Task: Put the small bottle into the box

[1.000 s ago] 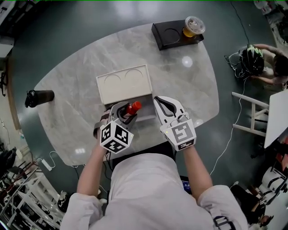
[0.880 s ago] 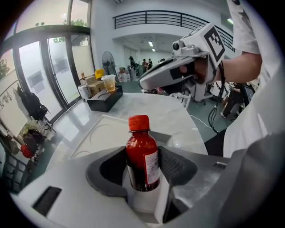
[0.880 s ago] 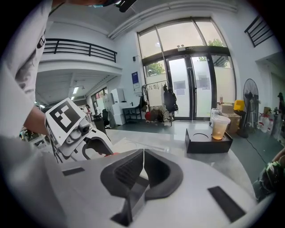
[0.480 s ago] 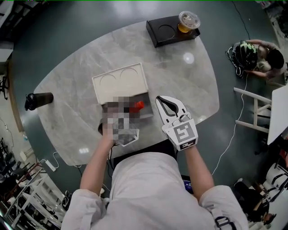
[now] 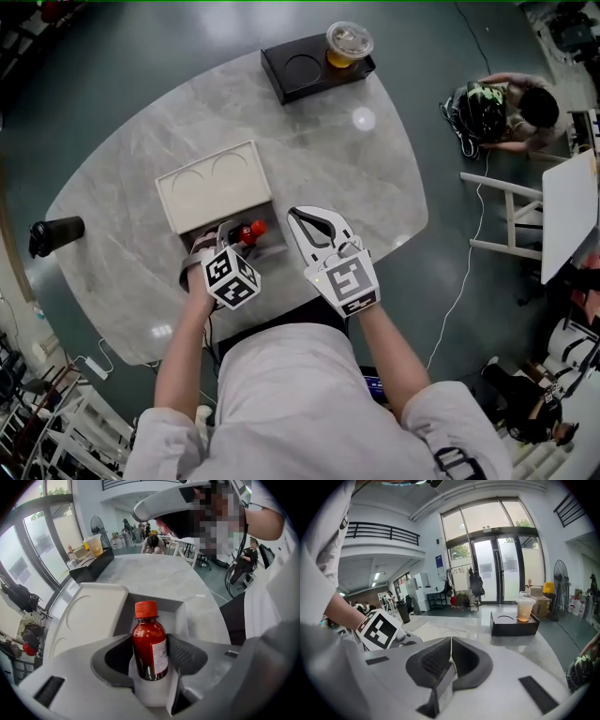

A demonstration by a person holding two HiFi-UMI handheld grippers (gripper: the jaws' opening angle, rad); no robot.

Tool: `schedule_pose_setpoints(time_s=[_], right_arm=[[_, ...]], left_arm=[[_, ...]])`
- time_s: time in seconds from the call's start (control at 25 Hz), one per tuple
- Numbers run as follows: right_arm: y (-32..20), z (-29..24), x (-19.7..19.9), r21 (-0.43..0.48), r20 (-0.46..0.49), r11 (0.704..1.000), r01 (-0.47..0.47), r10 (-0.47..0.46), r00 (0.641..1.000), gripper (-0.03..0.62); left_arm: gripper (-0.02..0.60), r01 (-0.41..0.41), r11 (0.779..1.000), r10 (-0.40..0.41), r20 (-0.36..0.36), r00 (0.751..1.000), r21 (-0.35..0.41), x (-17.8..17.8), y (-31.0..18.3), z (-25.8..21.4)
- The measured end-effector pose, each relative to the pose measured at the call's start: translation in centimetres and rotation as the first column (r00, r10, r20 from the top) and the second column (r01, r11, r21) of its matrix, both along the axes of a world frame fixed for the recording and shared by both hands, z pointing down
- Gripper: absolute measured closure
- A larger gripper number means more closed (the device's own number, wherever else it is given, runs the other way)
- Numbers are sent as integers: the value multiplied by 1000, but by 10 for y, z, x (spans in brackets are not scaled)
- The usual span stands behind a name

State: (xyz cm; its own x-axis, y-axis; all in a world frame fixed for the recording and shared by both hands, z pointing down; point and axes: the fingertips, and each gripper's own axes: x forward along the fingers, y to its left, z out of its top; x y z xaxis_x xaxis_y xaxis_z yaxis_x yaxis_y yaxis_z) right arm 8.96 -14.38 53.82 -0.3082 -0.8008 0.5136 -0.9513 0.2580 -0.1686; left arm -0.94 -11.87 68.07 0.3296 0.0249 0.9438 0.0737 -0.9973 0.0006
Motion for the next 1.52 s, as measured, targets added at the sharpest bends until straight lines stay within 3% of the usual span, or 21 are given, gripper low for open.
schedule_pose_setpoints(time_s=[0.76, 1.52], right_arm=[[-1, -2, 7, -1, -5, 1000, -11, 11, 1000, 568], [8, -3, 11, -4, -4, 1000, -17, 17, 1000, 568]], left_arm=[[345, -32, 999, 32, 63, 998, -1, -3, 1, 22], [345, -70, 997, 69, 79, 995, 16, 3, 8, 35]])
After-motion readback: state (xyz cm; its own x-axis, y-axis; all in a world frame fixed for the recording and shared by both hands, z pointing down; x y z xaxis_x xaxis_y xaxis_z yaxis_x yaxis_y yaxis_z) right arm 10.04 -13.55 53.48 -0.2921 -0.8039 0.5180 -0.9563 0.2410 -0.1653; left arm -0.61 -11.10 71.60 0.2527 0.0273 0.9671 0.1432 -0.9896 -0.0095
